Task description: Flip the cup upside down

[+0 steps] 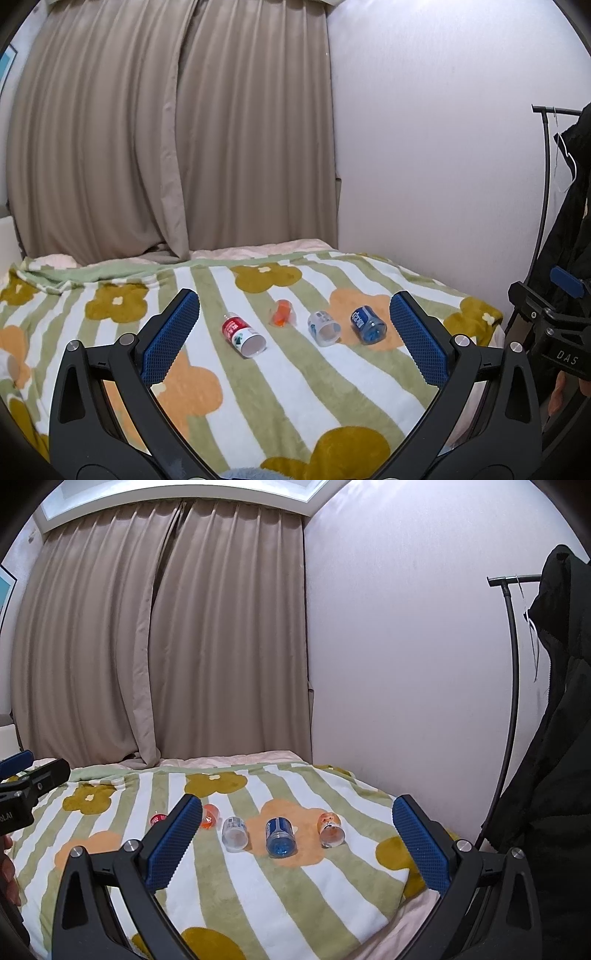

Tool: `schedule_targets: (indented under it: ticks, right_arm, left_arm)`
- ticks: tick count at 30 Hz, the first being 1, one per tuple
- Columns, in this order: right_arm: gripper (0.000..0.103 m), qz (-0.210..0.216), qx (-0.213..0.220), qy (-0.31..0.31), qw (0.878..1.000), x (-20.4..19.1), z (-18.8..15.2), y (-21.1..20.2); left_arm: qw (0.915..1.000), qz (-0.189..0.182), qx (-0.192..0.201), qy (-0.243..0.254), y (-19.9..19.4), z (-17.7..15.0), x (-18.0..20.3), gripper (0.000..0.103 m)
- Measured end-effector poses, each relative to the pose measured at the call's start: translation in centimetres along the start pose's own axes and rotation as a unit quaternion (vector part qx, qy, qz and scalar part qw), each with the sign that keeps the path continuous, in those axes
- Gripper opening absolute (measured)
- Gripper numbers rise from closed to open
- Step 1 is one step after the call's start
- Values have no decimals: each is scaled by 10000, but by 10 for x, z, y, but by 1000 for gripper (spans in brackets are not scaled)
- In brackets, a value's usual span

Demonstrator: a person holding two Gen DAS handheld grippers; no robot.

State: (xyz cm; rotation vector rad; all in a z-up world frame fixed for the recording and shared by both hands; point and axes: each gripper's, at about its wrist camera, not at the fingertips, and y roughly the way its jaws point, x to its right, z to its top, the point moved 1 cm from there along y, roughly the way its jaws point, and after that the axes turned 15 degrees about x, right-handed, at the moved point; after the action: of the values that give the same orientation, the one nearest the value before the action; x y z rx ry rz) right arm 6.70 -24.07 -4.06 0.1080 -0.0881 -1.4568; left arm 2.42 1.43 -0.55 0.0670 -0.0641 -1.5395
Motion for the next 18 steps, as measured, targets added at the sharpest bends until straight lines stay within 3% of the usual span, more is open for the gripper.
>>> schedule_targets:
  ticks: [12, 18]
  right_arm:
    - [103, 170, -58, 148, 9997, 0, -6, 16]
    - [103, 529, -390, -9, 9978, -14, -13, 38]
  left_arm:
    - [9999, 35, -145, 53, 16, 6, -1, 103]
    - [9973, 373, -606, -199, 69, 14, -41, 103]
